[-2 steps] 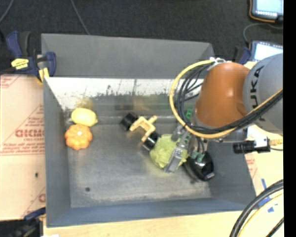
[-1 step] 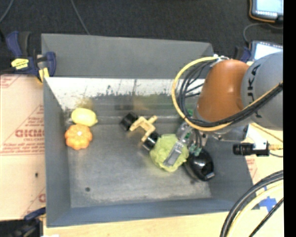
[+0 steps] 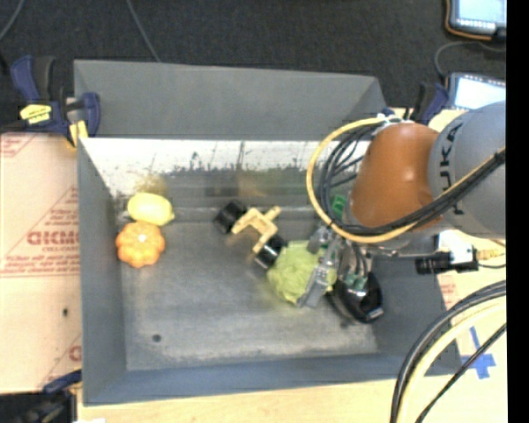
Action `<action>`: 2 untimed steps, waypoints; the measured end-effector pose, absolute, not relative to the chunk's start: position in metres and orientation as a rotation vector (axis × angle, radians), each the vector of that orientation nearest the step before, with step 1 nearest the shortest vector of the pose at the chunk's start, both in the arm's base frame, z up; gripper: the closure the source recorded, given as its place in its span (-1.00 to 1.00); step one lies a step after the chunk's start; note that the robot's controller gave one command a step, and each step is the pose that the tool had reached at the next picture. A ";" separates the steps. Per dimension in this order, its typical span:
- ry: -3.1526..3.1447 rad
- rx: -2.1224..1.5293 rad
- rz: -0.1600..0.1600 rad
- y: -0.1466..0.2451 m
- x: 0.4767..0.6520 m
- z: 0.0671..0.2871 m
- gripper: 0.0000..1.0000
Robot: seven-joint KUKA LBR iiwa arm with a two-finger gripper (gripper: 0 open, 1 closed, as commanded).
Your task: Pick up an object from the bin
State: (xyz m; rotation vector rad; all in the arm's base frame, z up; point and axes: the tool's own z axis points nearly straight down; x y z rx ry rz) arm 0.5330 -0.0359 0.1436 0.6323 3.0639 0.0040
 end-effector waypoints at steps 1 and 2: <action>2.871 1.253 0.007 -0.044 0.507 0.147 1.00; 2.871 1.254 0.007 -0.044 0.507 0.147 1.00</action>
Offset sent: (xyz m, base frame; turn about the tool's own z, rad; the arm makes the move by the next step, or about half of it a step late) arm 0.0000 0.0000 0.0000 0.0000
